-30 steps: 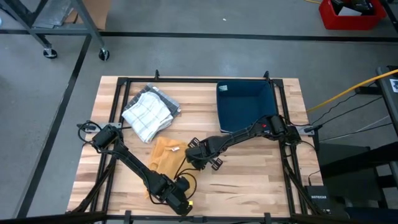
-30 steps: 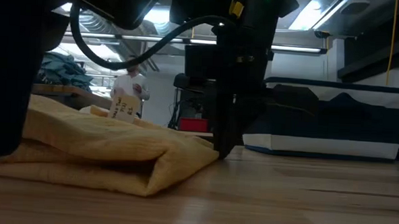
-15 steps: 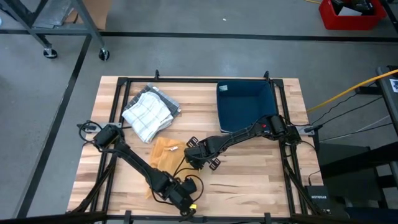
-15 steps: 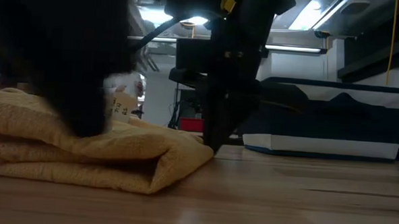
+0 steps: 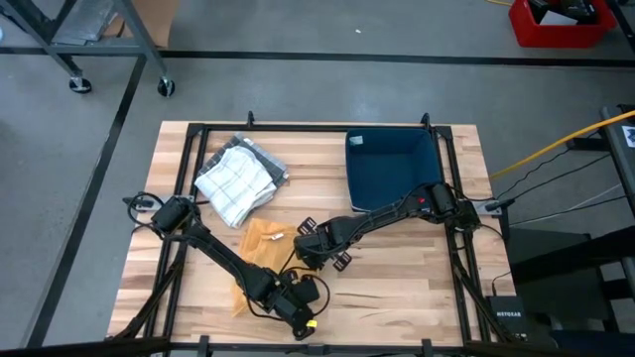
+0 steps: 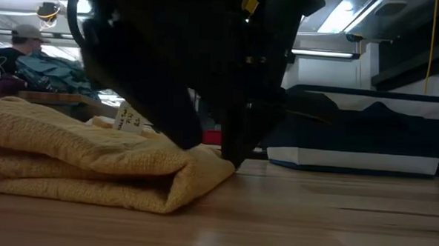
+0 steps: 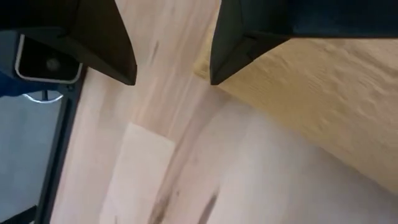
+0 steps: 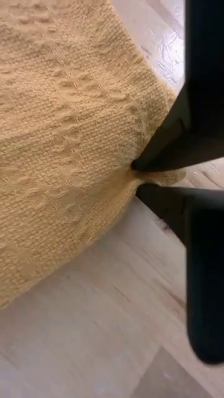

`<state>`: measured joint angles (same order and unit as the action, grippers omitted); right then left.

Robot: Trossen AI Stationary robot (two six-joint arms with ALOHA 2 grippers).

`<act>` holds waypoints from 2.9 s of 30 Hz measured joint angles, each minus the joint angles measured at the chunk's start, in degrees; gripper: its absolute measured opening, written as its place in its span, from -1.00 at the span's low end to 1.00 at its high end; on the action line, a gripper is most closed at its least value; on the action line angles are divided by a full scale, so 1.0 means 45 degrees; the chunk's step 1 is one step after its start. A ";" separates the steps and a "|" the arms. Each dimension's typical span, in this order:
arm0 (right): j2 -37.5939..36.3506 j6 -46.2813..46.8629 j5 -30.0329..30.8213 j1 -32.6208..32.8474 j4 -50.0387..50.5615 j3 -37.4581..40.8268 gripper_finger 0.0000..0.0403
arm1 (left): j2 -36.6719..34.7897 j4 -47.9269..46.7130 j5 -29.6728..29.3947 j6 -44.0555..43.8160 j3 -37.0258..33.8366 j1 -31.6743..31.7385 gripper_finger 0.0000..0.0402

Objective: Fold towel
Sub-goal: Fold the yellow towel

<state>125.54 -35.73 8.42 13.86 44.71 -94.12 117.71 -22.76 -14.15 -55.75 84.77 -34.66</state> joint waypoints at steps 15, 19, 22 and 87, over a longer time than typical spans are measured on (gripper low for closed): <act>0.0000 -0.0030 0.0030 -0.0002 -0.0015 -0.0011 0.03 | 0.0000 -0.0865 0.0010 0.0028 0.0000 0.0478 0.03; -0.0005 -0.0085 -0.0024 -0.0002 -0.0046 -0.0011 0.07 | 0.0000 -0.0921 0.0082 -0.0602 0.0000 0.0492 0.03; -0.0005 -0.0111 -0.0092 -0.0002 -0.0056 -0.0011 0.07 | 0.0000 -0.1125 0.0308 -0.0607 0.0001 0.0492 0.03; 0.1003 -0.0105 -0.0808 0.0172 -0.1263 -0.0054 -0.91 | -0.0013 -0.3703 0.1778 -0.6829 0.0012 -0.0845 -0.95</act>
<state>130.05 -36.20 4.79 14.63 39.02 -94.37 117.65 -39.43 -6.15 -86.48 84.82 -38.47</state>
